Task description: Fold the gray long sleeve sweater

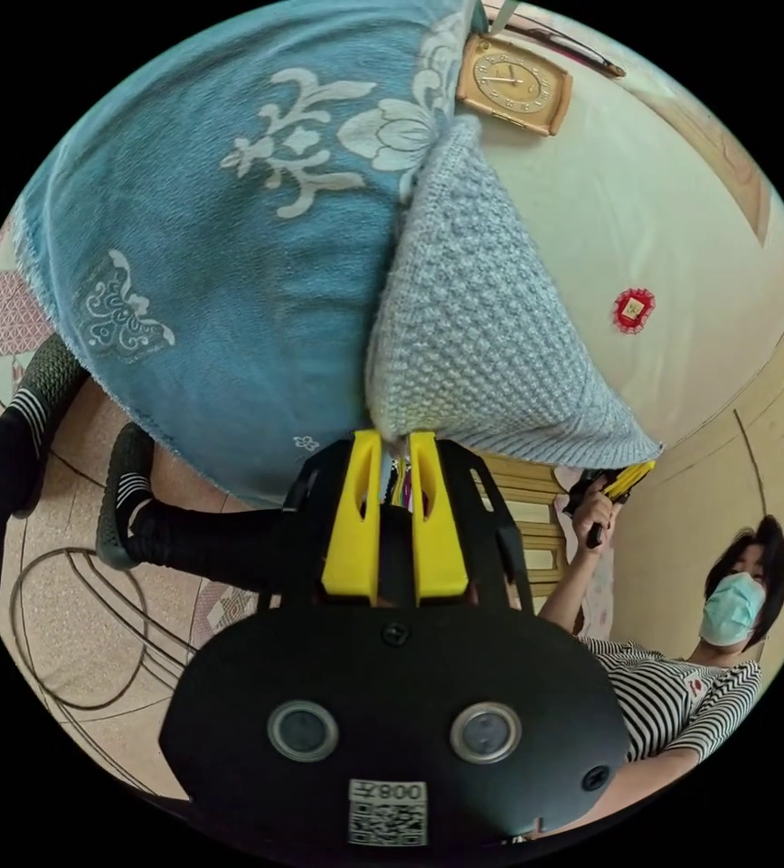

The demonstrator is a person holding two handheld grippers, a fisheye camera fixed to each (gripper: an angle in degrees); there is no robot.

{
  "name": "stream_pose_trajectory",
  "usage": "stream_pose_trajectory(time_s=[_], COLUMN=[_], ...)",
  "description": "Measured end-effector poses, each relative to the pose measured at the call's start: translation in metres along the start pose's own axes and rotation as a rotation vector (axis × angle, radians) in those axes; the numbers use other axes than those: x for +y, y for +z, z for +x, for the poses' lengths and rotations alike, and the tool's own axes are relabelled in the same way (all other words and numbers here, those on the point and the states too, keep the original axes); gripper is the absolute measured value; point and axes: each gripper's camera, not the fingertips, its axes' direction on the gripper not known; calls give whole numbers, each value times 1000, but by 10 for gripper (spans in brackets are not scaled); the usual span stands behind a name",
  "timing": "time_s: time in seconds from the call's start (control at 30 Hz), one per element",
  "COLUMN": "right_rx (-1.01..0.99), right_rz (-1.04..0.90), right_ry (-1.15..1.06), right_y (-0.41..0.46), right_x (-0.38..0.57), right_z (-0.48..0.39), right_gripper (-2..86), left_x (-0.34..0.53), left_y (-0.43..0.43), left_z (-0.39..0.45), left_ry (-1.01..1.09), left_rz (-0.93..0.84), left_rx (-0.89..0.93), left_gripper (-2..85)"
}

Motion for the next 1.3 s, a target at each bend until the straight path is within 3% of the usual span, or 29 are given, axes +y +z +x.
stream_pose_trajectory(time_s=[0.47,0.63,0.93,1.3], right_rx=[55,151,230,226], right_rz=[73,84,91,104], right_ry=[39,177,441,338], right_y=[-49,-77,-104,-132], right_x=[65,140,253,299], right_z=[3,23,94,62], right_gripper=[12,11,8,6], left_x=[24,23,21,40], left_y=[-98,-156,-167,-192], left_z=[166,210,230,315], left_ry=[211,246,185,335], left_rz=[-110,-105,-136,-93], left_rx=[-79,-175,-197,-155], left_gripper=[24,19,16,14])
